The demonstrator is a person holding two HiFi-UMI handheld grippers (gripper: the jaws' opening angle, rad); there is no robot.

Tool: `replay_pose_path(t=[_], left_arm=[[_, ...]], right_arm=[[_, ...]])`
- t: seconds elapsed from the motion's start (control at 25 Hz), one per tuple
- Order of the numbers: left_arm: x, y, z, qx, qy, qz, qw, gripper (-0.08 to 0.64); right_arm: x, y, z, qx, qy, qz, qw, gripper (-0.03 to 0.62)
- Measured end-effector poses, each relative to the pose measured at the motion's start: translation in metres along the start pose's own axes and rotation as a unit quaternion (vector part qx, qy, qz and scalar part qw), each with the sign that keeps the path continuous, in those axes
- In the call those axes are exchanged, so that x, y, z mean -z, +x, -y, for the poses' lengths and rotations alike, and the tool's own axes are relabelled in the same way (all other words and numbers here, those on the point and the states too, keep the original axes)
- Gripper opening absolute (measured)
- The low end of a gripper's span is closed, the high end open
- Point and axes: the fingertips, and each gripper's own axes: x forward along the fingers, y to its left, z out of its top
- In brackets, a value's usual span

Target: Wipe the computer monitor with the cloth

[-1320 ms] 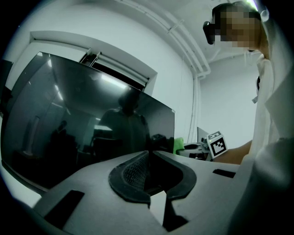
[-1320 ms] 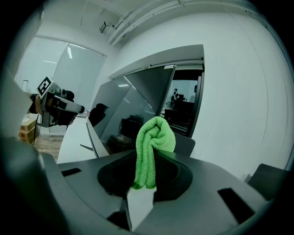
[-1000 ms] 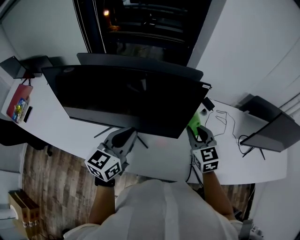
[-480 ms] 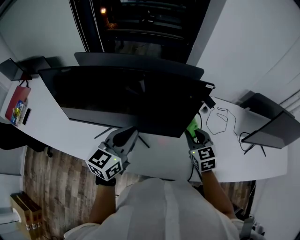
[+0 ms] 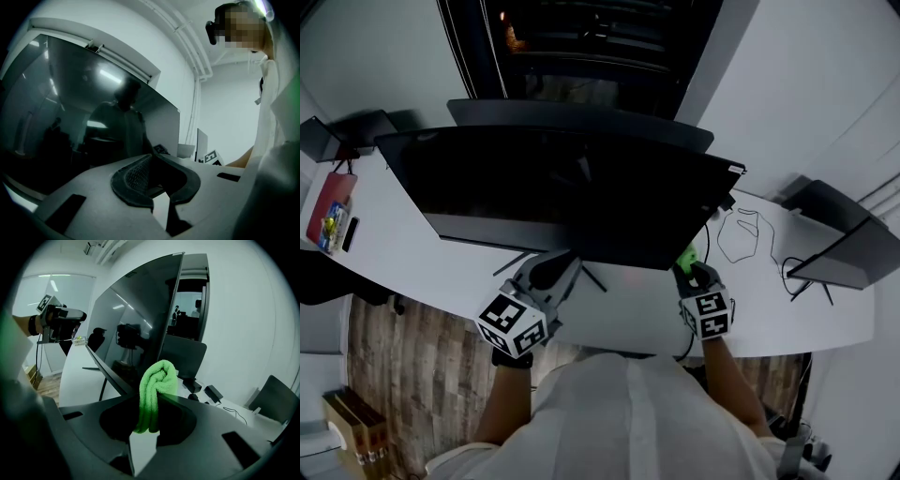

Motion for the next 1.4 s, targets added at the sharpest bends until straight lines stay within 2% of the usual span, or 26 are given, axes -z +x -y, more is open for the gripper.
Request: replay_pose_path(t=[0.24, 0.44, 0.76, 1.2, 1.4], left_arm=[[0.006, -0.014, -0.006, -0.004, 0.0, -0.007, 1.0, 0.034], [0.01, -0.017, 0.005, -0.014, 0.003, -0.007, 0.9999, 0.034], [0.007, -0.029, 0.04, -0.036, 0.004, -0.007, 0.9993, 0.034], [0.016, -0.057, 0.058, -0.077, 0.002, 0.004, 0.997, 0.034], [0.014, -0.065, 0.053, -0.087, 0.003, 0.007, 0.9962, 0.034]], right_arm=[[0.023, 0.008, -0.011, -0.004, 0.003, -0.036, 0.999, 0.071], [0.045, 0.012, -0.024, -0.032, -0.005, -0.059, 0.998, 0.071], [0.055, 0.004, -0.04, -0.083, 0.018, -0.085, 0.993, 0.071], [0.053, 0.0, -0.063, -0.151, 0.06, -0.083, 0.983, 0.071], [0.049, 0.003, -0.068, -0.156, 0.058, -0.084, 0.983, 0.071]])
